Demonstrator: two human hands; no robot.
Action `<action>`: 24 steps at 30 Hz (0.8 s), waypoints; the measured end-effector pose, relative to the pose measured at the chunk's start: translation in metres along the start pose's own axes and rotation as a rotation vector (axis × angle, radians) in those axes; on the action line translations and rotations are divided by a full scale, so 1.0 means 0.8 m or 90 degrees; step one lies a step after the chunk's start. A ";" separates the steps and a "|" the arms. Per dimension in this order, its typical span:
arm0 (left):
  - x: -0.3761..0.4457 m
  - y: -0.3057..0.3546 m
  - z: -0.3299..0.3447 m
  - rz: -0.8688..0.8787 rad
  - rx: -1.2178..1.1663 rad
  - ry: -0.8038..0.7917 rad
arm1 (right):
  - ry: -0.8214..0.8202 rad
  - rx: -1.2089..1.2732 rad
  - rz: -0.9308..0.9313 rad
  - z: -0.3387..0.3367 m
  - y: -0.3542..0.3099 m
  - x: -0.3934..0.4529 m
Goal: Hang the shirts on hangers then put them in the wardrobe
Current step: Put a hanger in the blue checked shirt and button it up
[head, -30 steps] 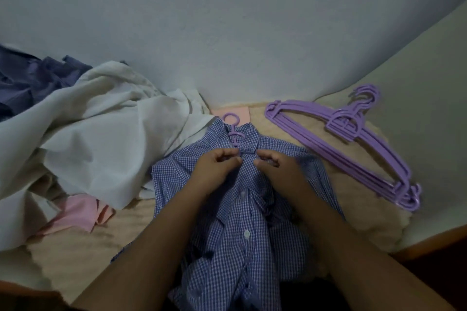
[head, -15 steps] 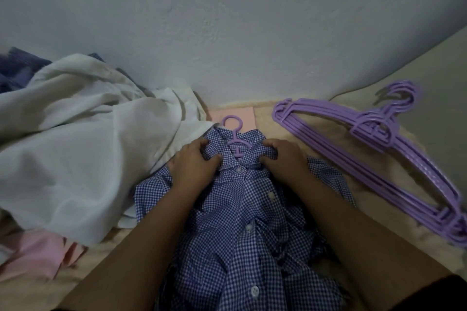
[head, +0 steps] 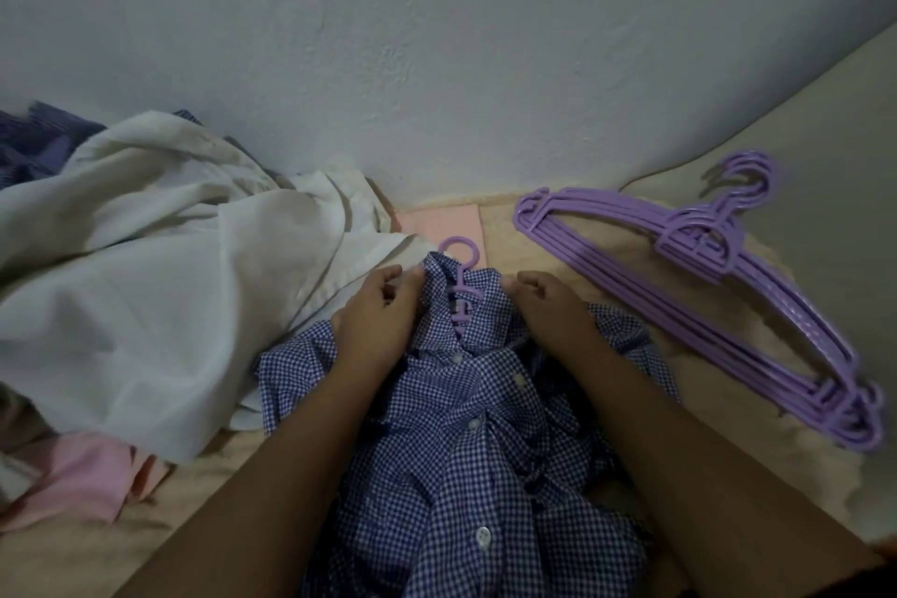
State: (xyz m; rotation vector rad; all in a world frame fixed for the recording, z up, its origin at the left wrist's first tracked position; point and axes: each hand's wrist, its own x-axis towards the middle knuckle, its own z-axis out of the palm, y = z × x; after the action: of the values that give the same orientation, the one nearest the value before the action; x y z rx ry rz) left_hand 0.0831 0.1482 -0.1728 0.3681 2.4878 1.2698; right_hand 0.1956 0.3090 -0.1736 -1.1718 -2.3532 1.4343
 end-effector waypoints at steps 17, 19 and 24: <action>0.034 0.060 0.012 0.113 0.312 -0.030 | -0.087 0.121 0.009 -0.014 -0.038 0.023; 0.032 0.061 0.005 0.075 0.241 -0.057 | -0.092 0.145 0.020 -0.014 -0.040 0.019; 0.018 0.061 -0.017 0.025 0.134 -0.104 | -0.096 0.226 0.004 -0.014 -0.045 0.010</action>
State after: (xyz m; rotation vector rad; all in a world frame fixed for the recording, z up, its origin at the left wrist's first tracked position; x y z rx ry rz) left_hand 0.0683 0.1715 -0.1283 0.5508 2.4897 0.9518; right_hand 0.1764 0.3135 -0.1409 -1.0075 -2.0609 1.9030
